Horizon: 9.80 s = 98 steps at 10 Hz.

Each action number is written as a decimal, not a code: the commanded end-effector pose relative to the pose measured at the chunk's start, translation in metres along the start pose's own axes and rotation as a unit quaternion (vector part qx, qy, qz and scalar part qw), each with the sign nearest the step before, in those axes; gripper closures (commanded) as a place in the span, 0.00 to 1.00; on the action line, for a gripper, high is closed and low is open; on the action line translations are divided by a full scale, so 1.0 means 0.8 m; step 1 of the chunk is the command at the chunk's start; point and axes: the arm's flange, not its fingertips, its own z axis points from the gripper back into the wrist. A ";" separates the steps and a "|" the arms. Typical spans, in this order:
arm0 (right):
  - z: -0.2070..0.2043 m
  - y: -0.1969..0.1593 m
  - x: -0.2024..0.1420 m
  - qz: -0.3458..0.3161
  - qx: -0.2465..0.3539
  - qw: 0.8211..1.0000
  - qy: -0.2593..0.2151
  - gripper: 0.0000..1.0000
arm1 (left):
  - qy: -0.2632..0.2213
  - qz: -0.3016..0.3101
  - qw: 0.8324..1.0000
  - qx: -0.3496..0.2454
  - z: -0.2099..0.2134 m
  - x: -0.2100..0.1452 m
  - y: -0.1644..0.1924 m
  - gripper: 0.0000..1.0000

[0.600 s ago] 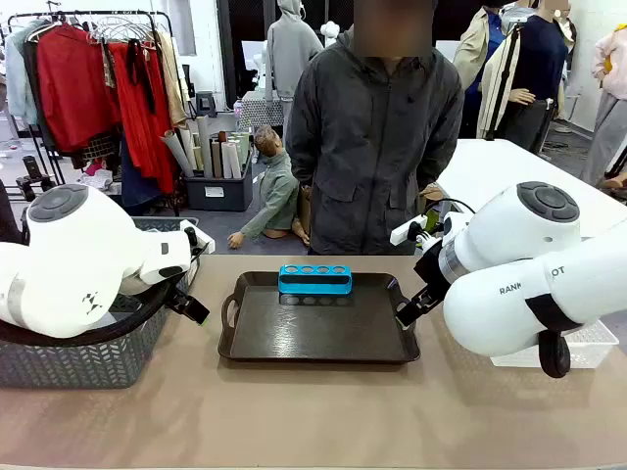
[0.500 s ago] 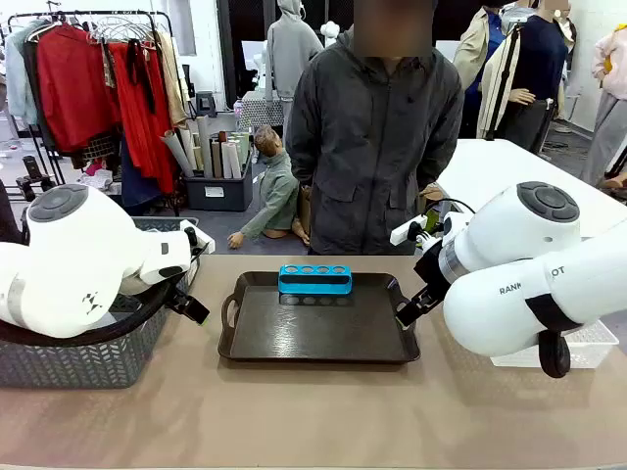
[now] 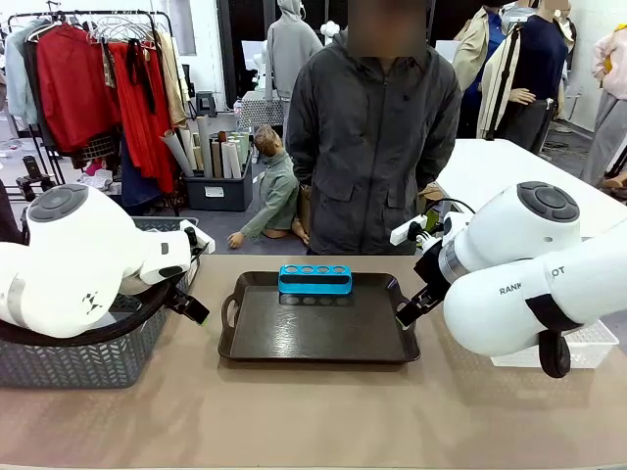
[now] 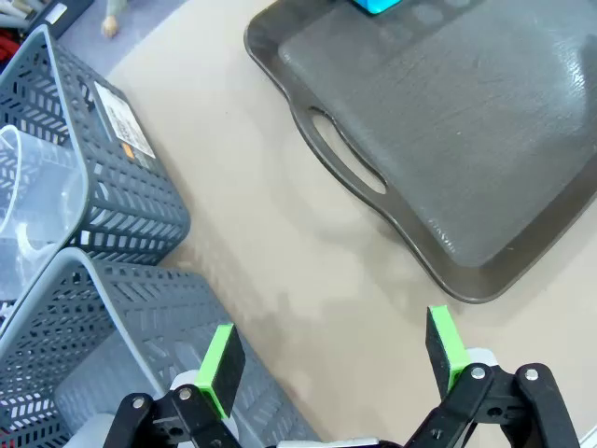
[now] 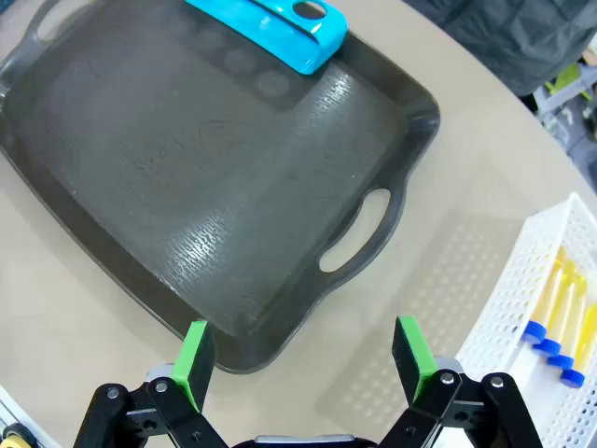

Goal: Prepare the laboratory tools.
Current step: Pick up one Large Measuring Cup and place it on the Handle tray.

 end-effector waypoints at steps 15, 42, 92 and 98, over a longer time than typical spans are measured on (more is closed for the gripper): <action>0.000 0.000 0.000 0.000 0.000 1.000 0.000 0.00 | 0.000 0.000 1.000 0.000 0.000 0.000 0.000 0.00; 0.129 -0.020 0.094 0.033 0.206 0.977 -0.037 0.00 | -0.064 -0.128 0.963 -0.228 0.104 0.073 0.015 0.00; 0.241 -0.130 0.115 0.042 0.167 0.978 -0.115 0.00 | 0.143 0.154 0.977 0.043 -0.002 0.116 0.292 0.00; 0.241 -0.130 0.115 0.042 0.167 0.978 -0.115 0.00 | 0.142 0.207 0.967 0.045 -0.042 0.109 0.282 0.00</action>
